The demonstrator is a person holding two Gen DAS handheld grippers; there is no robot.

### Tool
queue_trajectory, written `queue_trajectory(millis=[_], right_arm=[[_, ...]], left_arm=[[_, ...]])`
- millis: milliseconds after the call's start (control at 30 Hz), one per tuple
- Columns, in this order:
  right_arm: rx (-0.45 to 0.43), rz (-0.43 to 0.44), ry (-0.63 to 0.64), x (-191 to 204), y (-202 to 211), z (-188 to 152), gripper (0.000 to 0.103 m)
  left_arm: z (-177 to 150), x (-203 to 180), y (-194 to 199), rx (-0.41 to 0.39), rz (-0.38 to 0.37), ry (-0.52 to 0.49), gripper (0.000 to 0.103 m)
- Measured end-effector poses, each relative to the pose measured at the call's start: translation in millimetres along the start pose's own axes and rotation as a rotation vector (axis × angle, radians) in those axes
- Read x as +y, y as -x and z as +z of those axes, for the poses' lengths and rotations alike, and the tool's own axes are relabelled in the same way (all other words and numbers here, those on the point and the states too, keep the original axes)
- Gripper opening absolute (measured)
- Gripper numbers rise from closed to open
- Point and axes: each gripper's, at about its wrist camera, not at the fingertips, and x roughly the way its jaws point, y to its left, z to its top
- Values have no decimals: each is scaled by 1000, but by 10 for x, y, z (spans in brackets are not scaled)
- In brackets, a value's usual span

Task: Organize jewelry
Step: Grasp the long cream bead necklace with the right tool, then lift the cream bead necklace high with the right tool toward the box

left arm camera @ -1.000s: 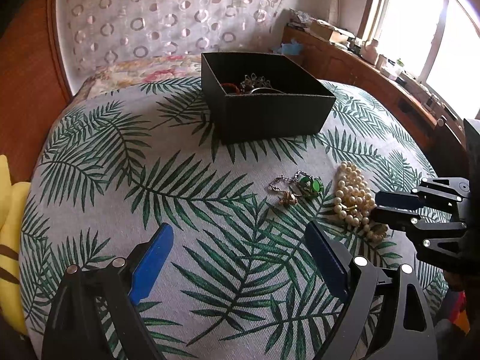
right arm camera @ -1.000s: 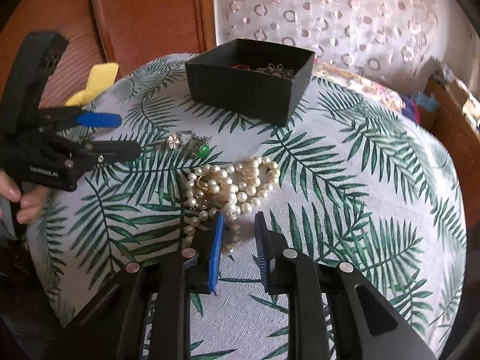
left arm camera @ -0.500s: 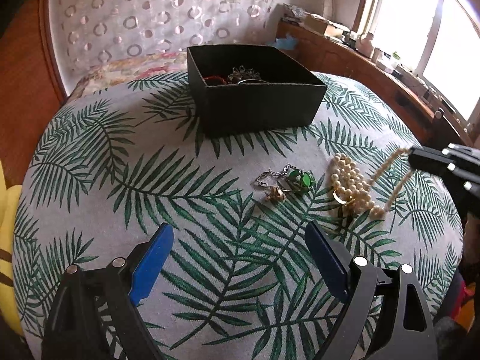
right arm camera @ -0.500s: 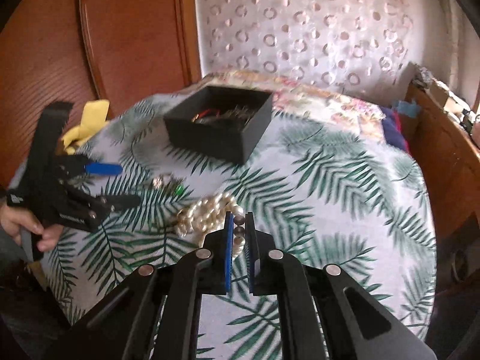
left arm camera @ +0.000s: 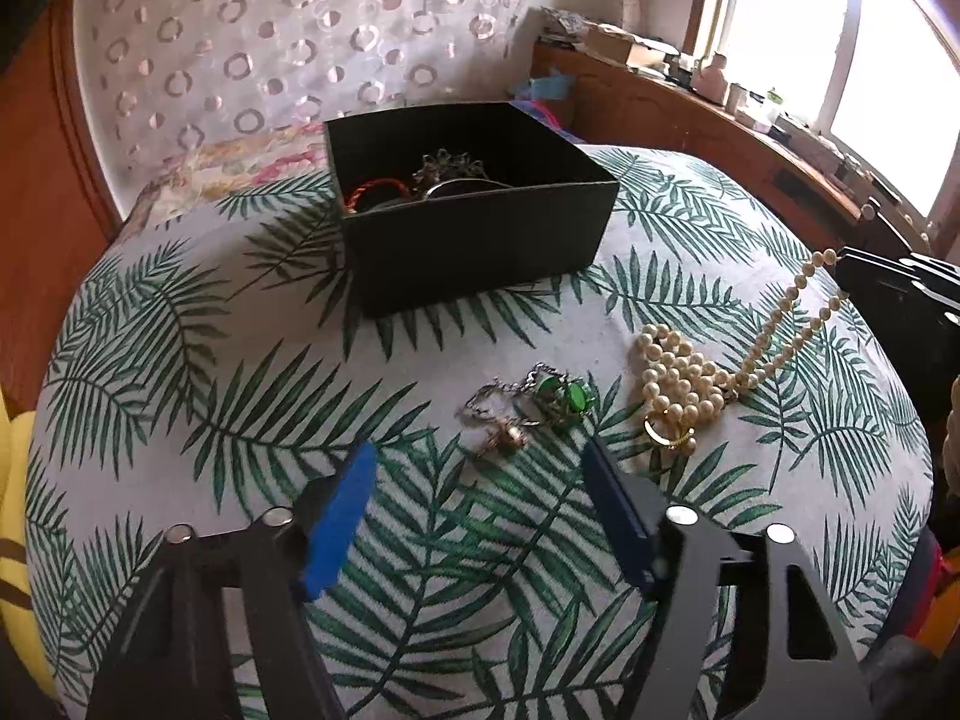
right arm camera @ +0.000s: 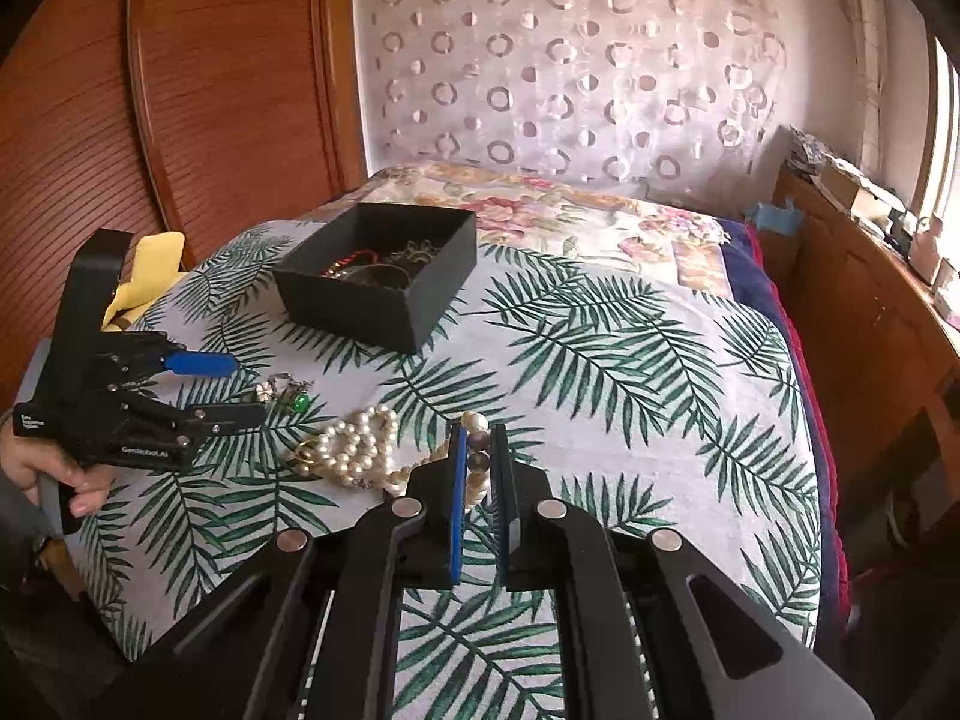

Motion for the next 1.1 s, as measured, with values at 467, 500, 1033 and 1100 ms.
queue_trajectory(millis=[467, 500, 1033, 1100], right_arm=[[9, 6, -13, -9, -22, -78, 9], [3, 8, -12, -2, -8, -64, 9], [-64, 42, 28, 127, 157, 204, 9], [-84, 50, 44, 170, 209, 302, 9]], left_arm=[[119, -23, 4, -22, -17, -21, 5], [121, -14, 33, -30, -21, -18, 5], [280, 230, 500, -119, -61, 48, 5], [321, 221, 542, -132, -59, 43, 5]])
